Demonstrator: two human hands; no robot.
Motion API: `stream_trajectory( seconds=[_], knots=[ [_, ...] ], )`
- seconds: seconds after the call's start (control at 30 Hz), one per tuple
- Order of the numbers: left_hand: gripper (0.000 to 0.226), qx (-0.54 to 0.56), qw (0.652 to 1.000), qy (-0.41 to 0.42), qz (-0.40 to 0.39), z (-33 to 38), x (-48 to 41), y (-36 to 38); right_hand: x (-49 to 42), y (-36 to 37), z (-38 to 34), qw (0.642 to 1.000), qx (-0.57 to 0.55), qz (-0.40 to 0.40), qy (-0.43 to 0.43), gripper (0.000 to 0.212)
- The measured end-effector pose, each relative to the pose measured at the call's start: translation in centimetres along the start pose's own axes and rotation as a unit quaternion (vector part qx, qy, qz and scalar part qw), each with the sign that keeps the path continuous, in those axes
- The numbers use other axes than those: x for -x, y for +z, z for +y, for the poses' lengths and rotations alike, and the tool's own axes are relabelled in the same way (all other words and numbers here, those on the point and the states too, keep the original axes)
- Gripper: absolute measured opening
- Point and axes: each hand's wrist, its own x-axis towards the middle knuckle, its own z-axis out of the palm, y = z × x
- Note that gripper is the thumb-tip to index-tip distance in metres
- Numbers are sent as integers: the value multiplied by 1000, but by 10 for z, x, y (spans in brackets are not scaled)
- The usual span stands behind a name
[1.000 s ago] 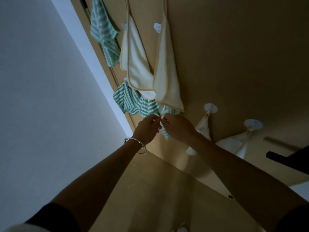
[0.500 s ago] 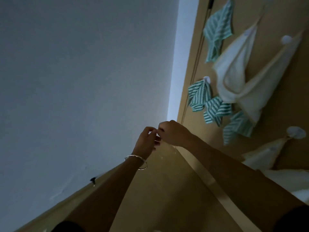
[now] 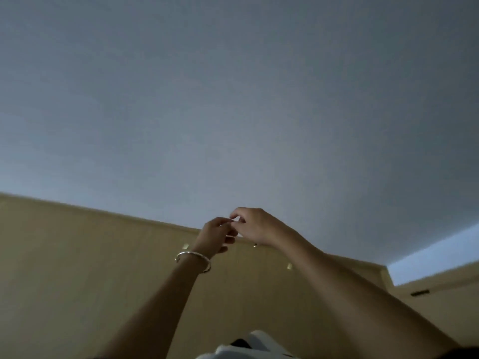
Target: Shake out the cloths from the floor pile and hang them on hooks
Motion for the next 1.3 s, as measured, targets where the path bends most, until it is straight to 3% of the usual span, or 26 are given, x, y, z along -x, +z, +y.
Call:
stream_trajectory(
  seconds=[0.17,0.33,0.6,0.7,0.83,1.0,1.3],
  knots=[
    [21,115,981,-51,147,-47,30,-98,-52,81,-95,990,11,-92,-107,33],
    [21,192,940,-98,264,-88,60,-168,-77,141,-165,957,43,-214,-189,36],
    [22,263,894,-114,345,-96,26,-259,-164,180,-246,925,60,-284,-245,35],
    [21,230,896,-115,362,-85,1,-303,-213,189,-280,918,67,-291,-260,34],
    [15,100,906,-128,390,-79,-26,-372,-276,199,-334,906,96,-312,-270,35],
    [33,-46,872,-211,439,-75,-27,-447,-321,225,-401,874,152,-345,-307,36],
    [45,-14,831,-280,480,-114,-1,-555,-355,301,-536,795,234,-379,-413,35]
  ],
)
